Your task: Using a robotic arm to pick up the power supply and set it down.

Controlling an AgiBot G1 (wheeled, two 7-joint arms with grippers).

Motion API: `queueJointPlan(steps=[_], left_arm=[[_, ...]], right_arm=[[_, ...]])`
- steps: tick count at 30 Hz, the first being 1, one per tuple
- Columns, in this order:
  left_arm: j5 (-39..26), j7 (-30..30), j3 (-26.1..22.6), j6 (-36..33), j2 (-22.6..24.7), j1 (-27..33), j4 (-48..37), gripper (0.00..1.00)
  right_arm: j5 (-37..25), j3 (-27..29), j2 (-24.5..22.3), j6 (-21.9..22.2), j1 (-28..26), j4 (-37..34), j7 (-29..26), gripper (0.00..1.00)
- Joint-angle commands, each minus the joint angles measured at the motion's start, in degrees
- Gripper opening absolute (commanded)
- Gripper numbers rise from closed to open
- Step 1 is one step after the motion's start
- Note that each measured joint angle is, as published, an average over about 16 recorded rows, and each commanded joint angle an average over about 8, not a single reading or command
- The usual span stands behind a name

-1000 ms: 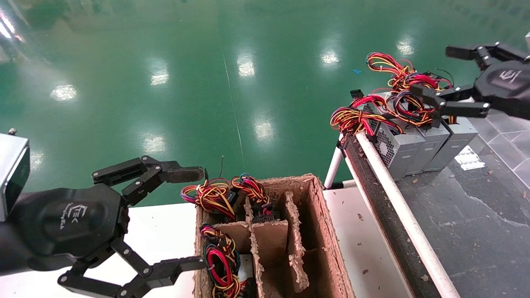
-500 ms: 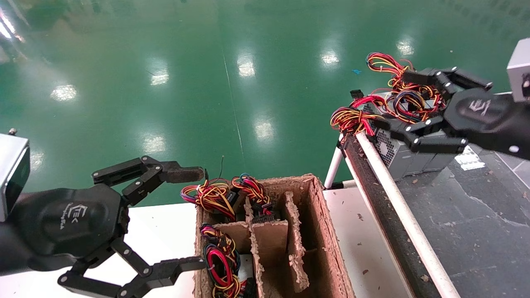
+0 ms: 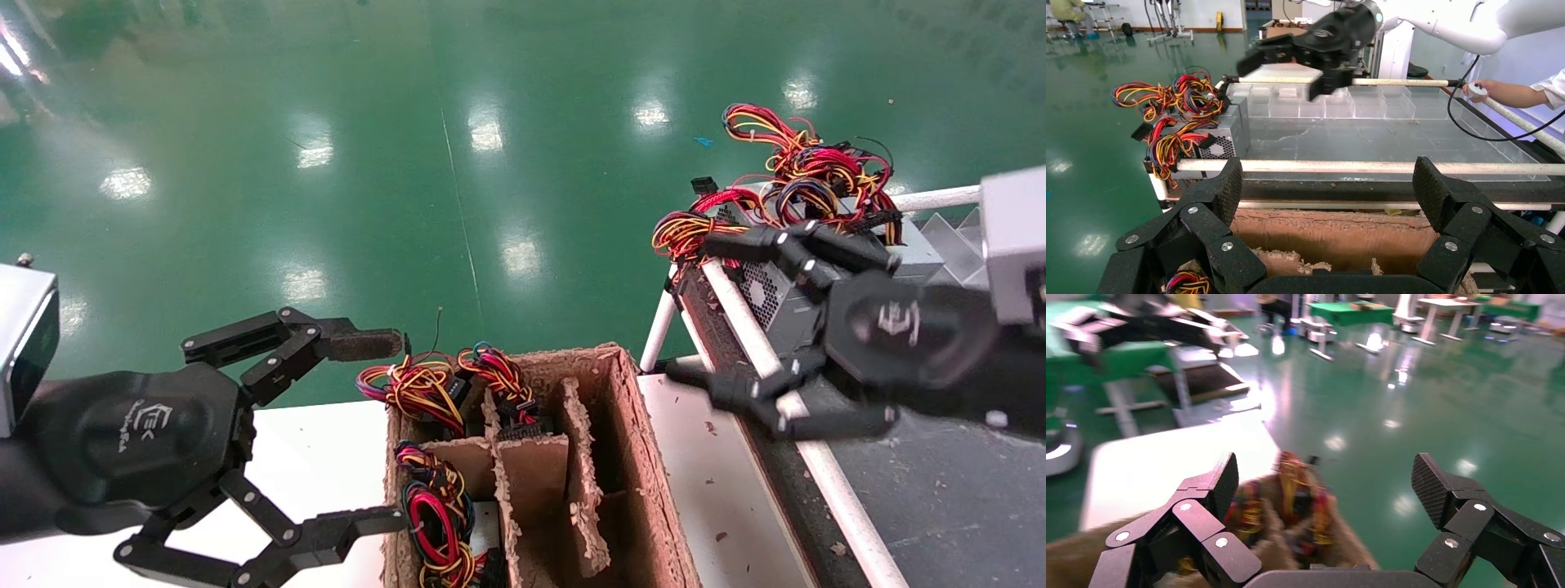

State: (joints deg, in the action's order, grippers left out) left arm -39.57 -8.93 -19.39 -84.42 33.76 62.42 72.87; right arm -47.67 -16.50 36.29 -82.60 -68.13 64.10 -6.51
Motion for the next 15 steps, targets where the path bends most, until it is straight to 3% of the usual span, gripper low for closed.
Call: queueJointPlan(steps=[1, 15], left_arm=[[0.0, 0.0, 0.0, 0.0, 0.0, 0.0, 0.0, 1.0], [0.01, 0.01, -0.01, 0.04, -0.01, -0.01, -0.02, 1.0]], right_arm=[[1.19, 0.1, -0.26, -0.63, 1.34, 1.94, -0.87, 1.0], [7.0, 0.59, -1.53, -3.69, 7.91, 11.37, -4.78, 1.0]])
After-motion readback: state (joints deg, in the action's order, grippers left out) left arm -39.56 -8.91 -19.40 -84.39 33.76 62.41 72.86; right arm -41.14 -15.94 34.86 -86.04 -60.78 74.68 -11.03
